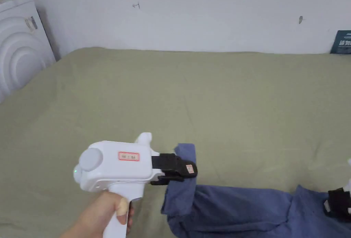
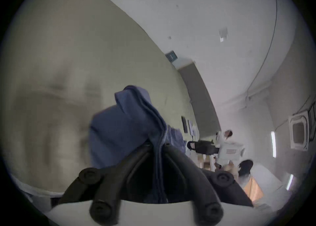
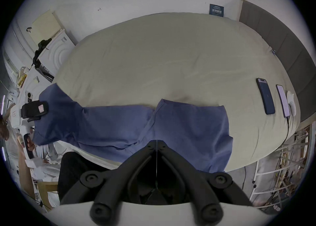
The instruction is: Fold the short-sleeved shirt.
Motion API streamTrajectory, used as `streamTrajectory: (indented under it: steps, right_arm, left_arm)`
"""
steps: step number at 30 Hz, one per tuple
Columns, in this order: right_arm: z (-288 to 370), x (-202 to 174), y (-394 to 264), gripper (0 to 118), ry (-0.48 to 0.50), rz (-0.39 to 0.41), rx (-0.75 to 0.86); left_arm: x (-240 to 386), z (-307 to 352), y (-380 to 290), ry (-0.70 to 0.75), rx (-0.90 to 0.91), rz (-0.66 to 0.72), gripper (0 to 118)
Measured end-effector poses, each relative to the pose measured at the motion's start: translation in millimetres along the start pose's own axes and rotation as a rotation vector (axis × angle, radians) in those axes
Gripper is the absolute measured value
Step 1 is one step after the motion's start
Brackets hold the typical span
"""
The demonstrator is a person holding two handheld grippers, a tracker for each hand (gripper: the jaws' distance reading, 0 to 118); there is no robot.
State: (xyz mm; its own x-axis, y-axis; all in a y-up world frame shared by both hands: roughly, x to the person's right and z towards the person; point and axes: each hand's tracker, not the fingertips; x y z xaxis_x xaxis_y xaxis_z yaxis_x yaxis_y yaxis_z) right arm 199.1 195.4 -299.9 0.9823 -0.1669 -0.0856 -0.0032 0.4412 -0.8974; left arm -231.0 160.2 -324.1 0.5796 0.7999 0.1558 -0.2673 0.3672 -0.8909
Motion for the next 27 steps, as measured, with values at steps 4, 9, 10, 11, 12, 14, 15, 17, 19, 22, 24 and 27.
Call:
streamTrajectory:
  steps: [4,9,10,11,12,14,15,17,19,22,24,27]
  right_arm:
    - [2,10,-2,0,-0.003,-0.007,0.004]
    - [1,22,-2,0,-0.015,-0.014,0.0]
    - [1,24,-3,0,-0.015,-0.015,-0.004]
    - [-1,29,-3,0,-0.014,-0.014,-0.005]
    - [-2,32,-4,0,-0.014,-0.013,-0.004]
    - [-3,36,-4,0,-0.017,-0.022,-0.007]
    - [-4,37,-5,0,-0.018,-0.026,-0.01]
    - [-6,40,-6,0,-0.019,-0.036,-0.01]
    - [-6,39,-7,0,-0.011,-0.043,-0.014]
    - [-5,38,-9,0,-0.001,-0.043,-0.01]
    - [-3,36,-9,0,0.0,-0.045,-0.008]
    - [-1,34,-10,0,-0.007,-0.04,-0.003]
  left_arm:
    - [27,-77,-13,0.024,-0.14,-0.035,6]
    - [21,-125,-21,0.047,-0.177,-0.029,81]
    - [19,-127,-22,0.052,-0.174,0.003,100]
    - [17,-124,-23,0.055,-0.168,0.012,99]
    - [14,-115,-20,0.048,-0.133,0.036,99]
    - [10,-101,-18,0.016,-0.075,0.073,85]
    - [7,-92,-17,0.0,-0.02,0.096,64]
    - [5,-78,-15,-0.002,0.038,0.102,0]
    - [1,-75,-19,0.014,0.026,0.079,1]
    - [-5,-90,-29,0.009,-0.038,0.072,1]
    - [-7,-110,-39,-0.025,-0.097,0.054,1]
    - [-19,-154,-63,0.049,-0.216,0.071,1]
